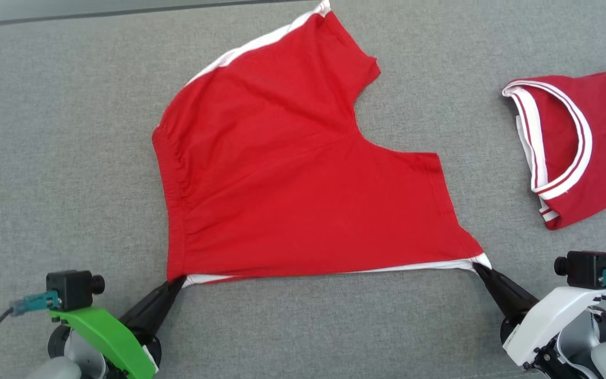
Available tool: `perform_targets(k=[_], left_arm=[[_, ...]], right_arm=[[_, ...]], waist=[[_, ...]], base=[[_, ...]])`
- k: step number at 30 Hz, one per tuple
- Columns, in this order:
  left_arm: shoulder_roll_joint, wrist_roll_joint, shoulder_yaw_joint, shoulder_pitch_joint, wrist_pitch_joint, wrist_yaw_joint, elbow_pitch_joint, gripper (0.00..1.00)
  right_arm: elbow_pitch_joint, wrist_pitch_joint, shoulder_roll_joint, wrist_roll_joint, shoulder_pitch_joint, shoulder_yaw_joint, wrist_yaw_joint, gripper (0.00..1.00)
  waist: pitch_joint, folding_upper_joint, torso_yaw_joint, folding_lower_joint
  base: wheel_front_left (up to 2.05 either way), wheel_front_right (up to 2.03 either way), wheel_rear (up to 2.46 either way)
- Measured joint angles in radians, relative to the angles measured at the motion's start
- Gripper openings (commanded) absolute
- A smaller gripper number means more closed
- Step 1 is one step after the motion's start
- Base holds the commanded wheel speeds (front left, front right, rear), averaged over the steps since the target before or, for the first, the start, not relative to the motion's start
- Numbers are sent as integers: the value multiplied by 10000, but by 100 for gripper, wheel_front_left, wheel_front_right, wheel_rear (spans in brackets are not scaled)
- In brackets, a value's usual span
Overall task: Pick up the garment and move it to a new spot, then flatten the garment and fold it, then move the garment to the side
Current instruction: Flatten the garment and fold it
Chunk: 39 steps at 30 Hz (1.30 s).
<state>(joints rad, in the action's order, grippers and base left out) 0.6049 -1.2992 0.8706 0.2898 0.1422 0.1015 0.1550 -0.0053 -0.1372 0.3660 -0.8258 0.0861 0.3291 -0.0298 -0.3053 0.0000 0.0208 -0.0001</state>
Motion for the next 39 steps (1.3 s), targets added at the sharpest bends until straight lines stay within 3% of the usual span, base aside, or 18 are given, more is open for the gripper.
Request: perform_targets(k=[7, 13, 15, 17, 18, 19, 21, 22, 31, 39], left_arm=[[-568, -94, 59, -447, 449, 12, 426, 0], [-746, 90, 96, -450, 587, 35, 740, 0], [-798, 192, 102, -448, 627, 35, 901, 0], [-918, 205, 107, -446, 704, 35, 1049, 0], [-965, 244, 138, -446, 704, 35, 1133, 23], [-991, 295, 169, -446, 704, 35, 1200, 29], [-1024, 295, 178, -446, 715, 35, 1252, 47], [-1068, 295, 176, -446, 717, 35, 1285, 98], [-1149, 593, 121, -444, 876, 35, 1519, 100], [-777, 794, 224, -452, 876, 29, 1509, 100]], right_arm=[[633, 234, 410, 1083, 29, 343, 56, 0], [1099, 311, 337, 1419, 4, 673, 67, 0], [1252, 384, 265, 1522, -62, 740, 67, 29], [1455, 428, 226, 1620, -169, 784, 67, 34], [1530, 491, 238, 1735, -210, 855, 71, 47], [1578, 522, 284, 1933, -247, 934, 96, 74], [1628, 577, 309, 2098, -288, 978, 98, 100], [1659, 593, 301, 2150, -336, 995, 100, 100], [1651, 1377, 339, 2876, -621, 1041, 245, 100], [1074, 1820, 646, 3022, -507, 863, 428, 100]], waist=[[472, 0, -95, 0], [632, 0, -136, 0], [631, 0, -137, 0], [647, 0, -145, 0], [667, 0, -152, 0], [677, 0, -159, 0], [683, 0, -163, 0], [687, 0, -166, 0], [847, 0, -188, 0], [980, 0, -164, 0]], base=[[0, 0, 0], [0, 0, 0], [0, 0, 0], [0, 0, 0], [0, 0, 0], [0, 0, 0], [0, 0, 0], [0, 0, 0], [0, 0, 0], [0, 0, 0]])
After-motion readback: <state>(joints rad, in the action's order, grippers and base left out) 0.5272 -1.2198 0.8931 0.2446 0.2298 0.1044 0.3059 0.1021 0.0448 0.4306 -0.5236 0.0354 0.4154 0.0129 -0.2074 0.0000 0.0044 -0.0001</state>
